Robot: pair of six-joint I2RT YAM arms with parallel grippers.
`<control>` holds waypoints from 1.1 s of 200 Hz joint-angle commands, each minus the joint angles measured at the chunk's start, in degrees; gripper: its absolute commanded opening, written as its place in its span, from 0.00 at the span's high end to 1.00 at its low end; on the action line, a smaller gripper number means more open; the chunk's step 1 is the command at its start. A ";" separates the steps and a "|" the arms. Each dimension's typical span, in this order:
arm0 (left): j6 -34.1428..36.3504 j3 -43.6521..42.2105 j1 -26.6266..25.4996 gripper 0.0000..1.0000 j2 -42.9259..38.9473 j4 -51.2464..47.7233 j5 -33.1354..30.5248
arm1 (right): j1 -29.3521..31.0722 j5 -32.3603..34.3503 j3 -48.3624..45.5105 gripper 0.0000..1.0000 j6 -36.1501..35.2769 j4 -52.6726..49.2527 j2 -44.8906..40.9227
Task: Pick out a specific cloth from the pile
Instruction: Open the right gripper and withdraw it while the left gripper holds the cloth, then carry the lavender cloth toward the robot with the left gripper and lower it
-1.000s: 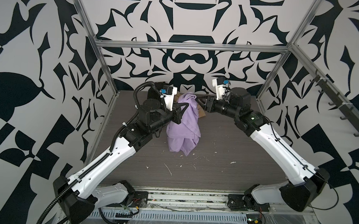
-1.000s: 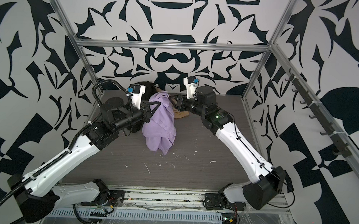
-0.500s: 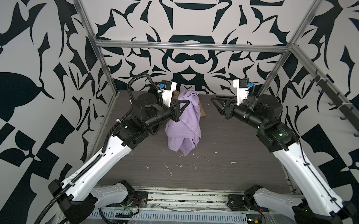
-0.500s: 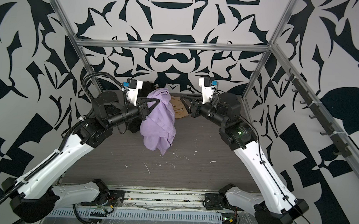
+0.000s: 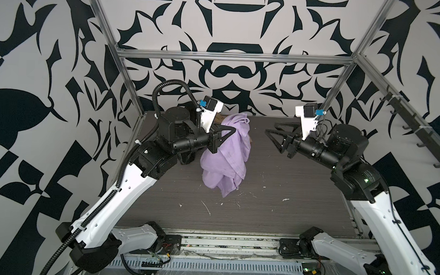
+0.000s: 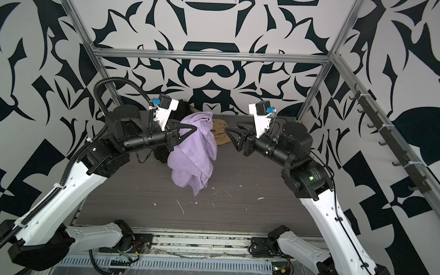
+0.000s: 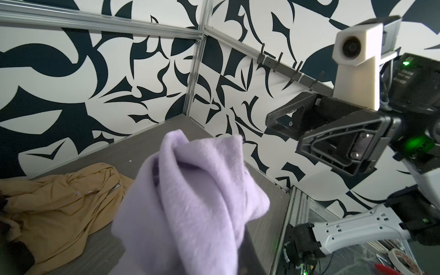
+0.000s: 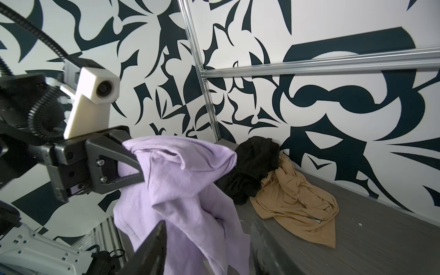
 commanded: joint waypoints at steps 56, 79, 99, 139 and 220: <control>-3.49 -14.25 -5.36 1.00 -5.00 9.13 -2.21 | -0.13 5.26 -9.77 0.42 -0.98 2.71 -4.89; -6.17 -21.38 -6.64 1.00 -5.28 15.64 -5.23 | -0.16 6.86 -12.97 0.43 -0.34 2.52 -5.69; -6.66 -26.58 -6.68 1.00 -5.32 18.51 -8.61 | -0.09 8.38 -15.62 0.43 -0.28 2.44 -6.79; -5.18 -33.48 -6.70 1.00 -7.10 19.42 -15.68 | -0.13 11.59 -19.89 0.43 -0.97 1.46 -8.98; -3.52 -46.47 -6.67 1.00 -16.09 19.39 -27.39 | -0.13 10.68 -24.28 0.42 0.53 3.96 -8.47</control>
